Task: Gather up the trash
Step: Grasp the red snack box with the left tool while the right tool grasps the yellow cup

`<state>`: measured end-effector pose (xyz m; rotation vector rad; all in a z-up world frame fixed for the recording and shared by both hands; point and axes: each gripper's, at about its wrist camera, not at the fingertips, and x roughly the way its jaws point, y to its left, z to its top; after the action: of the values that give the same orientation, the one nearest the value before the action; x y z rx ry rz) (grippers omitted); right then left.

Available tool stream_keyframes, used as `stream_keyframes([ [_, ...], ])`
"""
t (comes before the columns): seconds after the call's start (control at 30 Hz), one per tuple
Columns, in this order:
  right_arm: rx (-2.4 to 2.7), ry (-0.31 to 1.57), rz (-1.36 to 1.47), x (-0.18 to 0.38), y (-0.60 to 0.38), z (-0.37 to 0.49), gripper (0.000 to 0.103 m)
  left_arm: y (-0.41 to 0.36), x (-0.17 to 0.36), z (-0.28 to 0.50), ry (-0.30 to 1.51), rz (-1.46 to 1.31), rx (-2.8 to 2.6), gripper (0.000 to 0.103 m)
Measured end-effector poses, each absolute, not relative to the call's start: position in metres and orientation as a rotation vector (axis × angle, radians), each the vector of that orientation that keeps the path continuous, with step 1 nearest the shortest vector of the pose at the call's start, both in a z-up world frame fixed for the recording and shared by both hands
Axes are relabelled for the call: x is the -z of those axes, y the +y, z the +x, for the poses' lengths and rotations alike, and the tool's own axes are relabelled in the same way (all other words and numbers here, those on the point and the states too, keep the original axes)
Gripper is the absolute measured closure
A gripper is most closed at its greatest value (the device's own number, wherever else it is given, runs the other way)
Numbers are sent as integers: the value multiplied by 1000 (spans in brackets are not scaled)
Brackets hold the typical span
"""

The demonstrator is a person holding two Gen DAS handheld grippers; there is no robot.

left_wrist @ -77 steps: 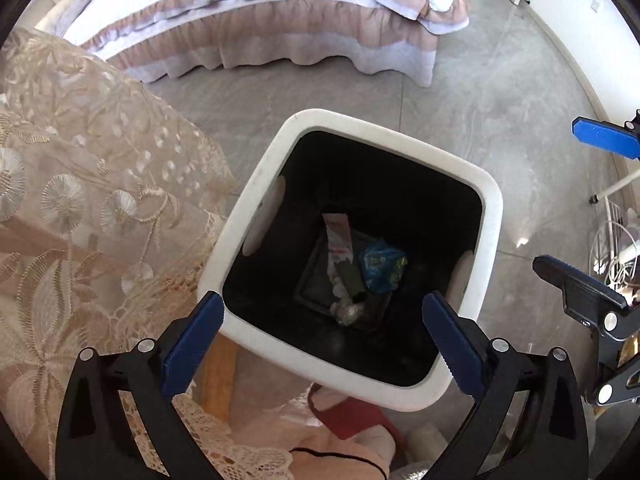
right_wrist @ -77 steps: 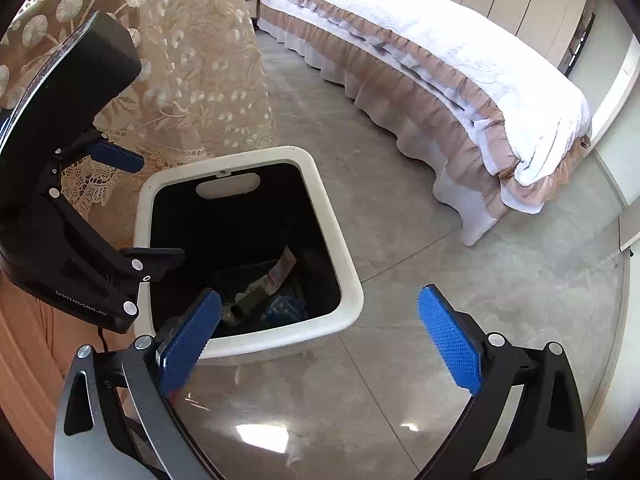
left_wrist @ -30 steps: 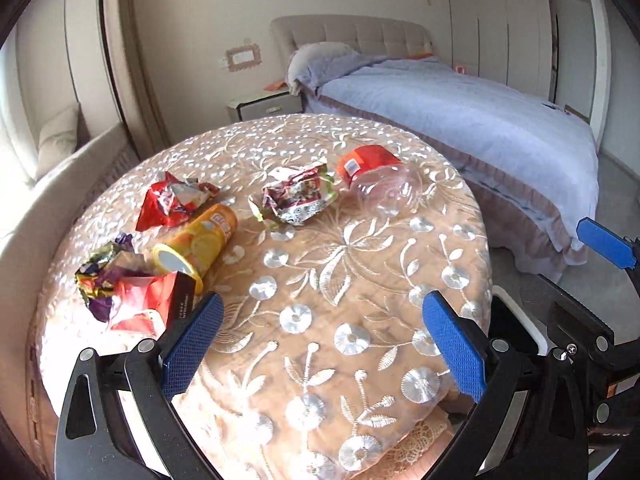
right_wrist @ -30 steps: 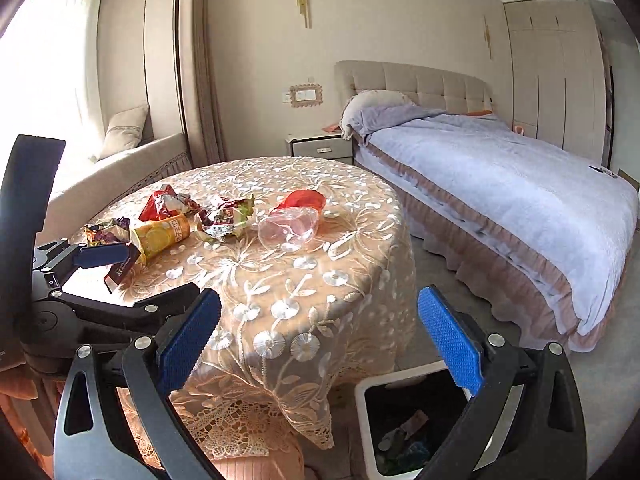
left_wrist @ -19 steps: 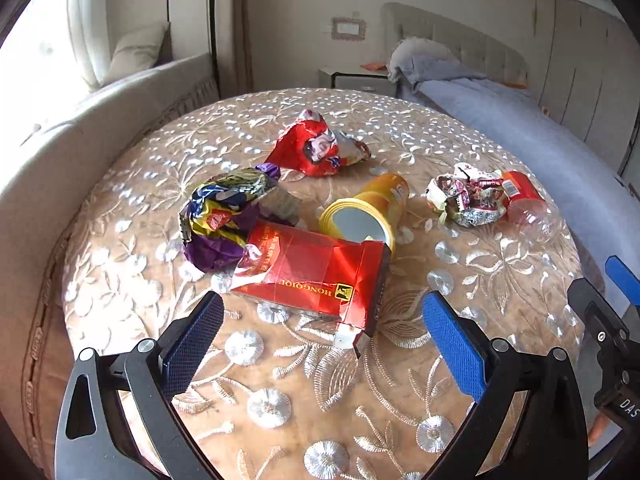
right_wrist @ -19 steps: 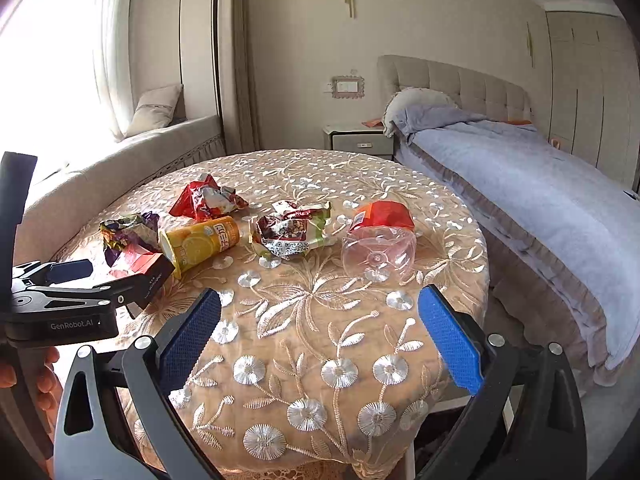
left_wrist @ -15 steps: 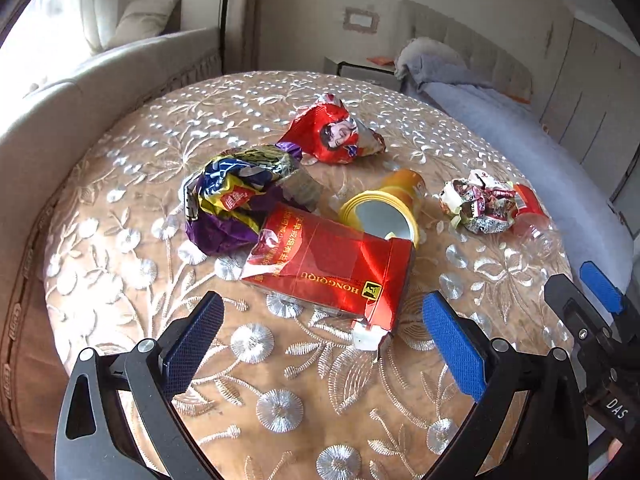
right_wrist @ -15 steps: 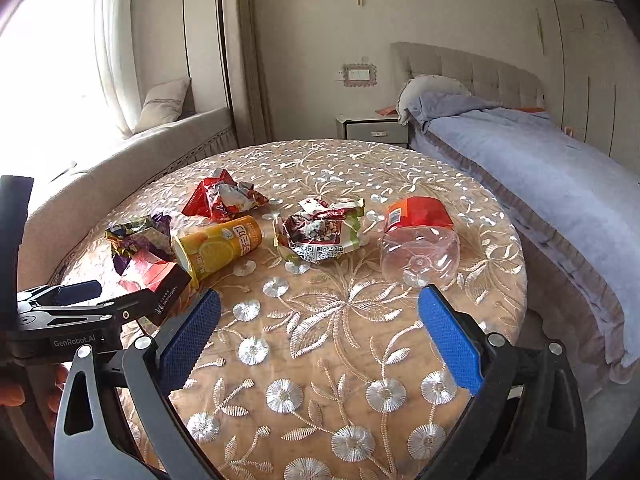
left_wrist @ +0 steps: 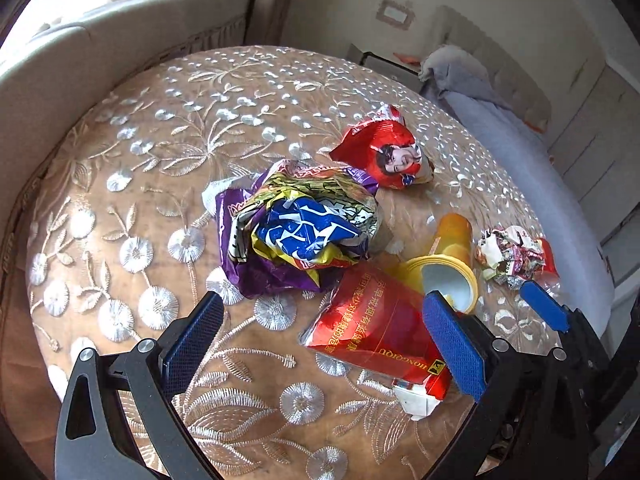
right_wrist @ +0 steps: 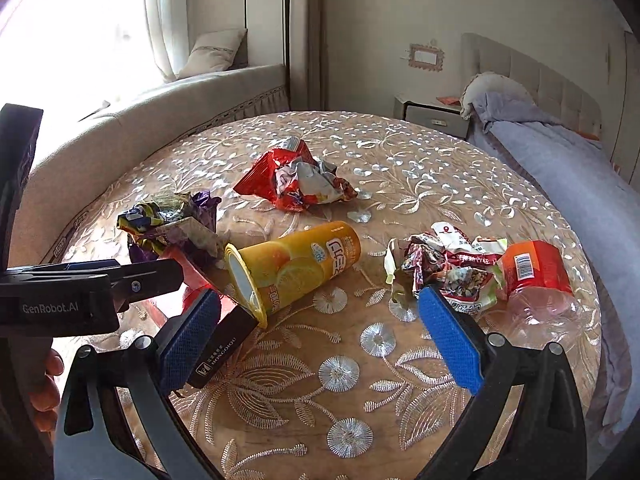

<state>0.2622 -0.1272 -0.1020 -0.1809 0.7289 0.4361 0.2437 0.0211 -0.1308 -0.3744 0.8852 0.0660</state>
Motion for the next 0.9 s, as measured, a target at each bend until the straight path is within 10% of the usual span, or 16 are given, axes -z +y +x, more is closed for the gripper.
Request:
stream_keyframes([
  [0.27,-340,831,-59,110,-138,290,8,15,135,264,901,-408,-71,5],
  [0.33,-329,820,-114,109,-133,289,36,9,141,270,925,-392,-78,5],
  [0.6,-351,796,-320,115,-112,293,90,2,145,261,886,-361,-118,5],
  [0.9,-386,798,-310,114,-132,260,94,-18,148,229,885,-172,-104,15],
])
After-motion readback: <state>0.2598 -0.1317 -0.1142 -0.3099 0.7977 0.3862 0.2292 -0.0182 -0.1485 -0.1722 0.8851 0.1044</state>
